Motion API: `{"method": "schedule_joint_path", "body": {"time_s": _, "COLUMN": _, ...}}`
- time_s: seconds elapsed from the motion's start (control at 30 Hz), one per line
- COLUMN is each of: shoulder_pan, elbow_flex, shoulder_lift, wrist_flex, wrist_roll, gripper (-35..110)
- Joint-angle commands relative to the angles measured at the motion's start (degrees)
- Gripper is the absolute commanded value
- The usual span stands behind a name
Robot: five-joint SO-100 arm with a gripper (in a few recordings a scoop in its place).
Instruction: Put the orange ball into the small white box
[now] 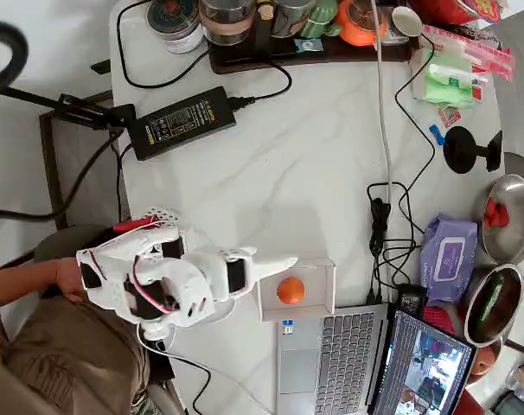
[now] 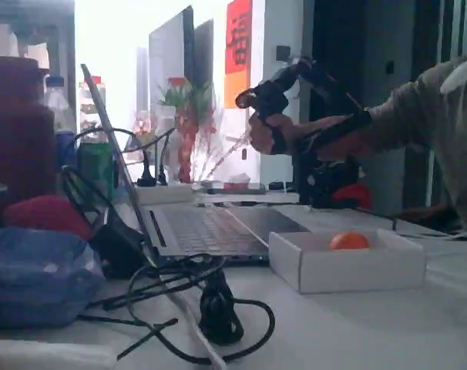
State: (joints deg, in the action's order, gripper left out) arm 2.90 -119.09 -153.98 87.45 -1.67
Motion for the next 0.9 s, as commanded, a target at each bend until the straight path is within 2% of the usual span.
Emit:
{"method": "schedule_joint_path", "body": {"time_s": 0.0, "shoulder_pan": 0.44, "elbow_flex": -4.92, "shoulder_lift": -0.35, "wrist_flex": -3.87, "wrist_roll": -0.70, "gripper": 32}}
{"method": "schedule_joint_path", "body": {"time_s": 0.17, "shoulder_pan": 0.44, "elbow_flex": -12.83, "shoulder_lift": -6.86, "wrist_flex": -10.81, "wrist_roll": -0.70, "gripper": 32}}
{"method": "schedule_joint_path", "body": {"time_s": 0.43, "shoulder_pan": 0.44, "elbow_flex": -26.54, "shoulder_lift": -19.25, "wrist_flex": -15.29, "wrist_roll": -0.70, "gripper": 32}}
{"method": "schedule_joint_path", "body": {"time_s": 0.87, "shoulder_pan": 0.35, "elbow_flex": -39.38, "shoulder_lift": -21.62, "wrist_flex": -20.65, "wrist_roll": -0.62, "gripper": 32}}
